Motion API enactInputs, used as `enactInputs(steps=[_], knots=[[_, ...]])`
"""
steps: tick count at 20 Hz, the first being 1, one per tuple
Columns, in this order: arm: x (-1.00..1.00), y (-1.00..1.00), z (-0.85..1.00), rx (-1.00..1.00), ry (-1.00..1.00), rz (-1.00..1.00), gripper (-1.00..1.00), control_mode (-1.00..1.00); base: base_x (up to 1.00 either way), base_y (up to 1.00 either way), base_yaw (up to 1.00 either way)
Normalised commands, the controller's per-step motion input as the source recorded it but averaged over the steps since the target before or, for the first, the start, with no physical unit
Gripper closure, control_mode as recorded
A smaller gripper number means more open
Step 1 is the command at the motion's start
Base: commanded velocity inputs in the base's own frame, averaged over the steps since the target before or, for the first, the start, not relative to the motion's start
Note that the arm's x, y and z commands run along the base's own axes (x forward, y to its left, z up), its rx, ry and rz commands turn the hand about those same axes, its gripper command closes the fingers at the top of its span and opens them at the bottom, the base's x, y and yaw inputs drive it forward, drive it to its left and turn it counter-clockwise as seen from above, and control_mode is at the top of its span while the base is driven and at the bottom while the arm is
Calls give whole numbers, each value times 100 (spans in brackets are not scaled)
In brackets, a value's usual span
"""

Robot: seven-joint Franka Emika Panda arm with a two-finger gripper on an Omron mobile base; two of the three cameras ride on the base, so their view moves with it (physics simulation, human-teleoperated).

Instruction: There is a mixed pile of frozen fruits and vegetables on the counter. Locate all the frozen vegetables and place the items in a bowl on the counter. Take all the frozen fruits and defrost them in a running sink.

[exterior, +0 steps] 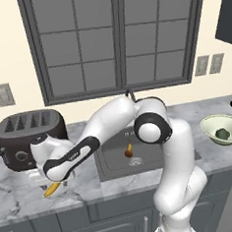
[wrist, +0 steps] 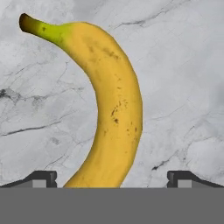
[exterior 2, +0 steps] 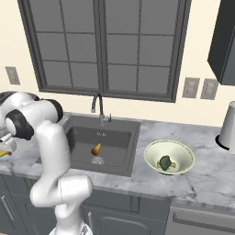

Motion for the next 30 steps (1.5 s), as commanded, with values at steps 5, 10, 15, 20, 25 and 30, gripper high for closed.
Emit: enactInputs(steps=[5, 10, 15, 20, 25, 30], knots=[[-4, 0, -14, 0, 0, 0, -100, -100, 0, 0, 0], [31, 0, -6, 0, 0, 0, -100, -100, 0, 0, 0], [41, 0, 0, 0, 0, 0, -100, -100, 0, 0, 0], [28, 0, -5, 0, 0, 0, -100, -100, 0, 0, 0], [14, 12, -10, 0, -1, 0, -100, -100, 0, 0, 0], [4, 11, -24, 0, 0, 0, 100, -100, 0, 0, 0]])
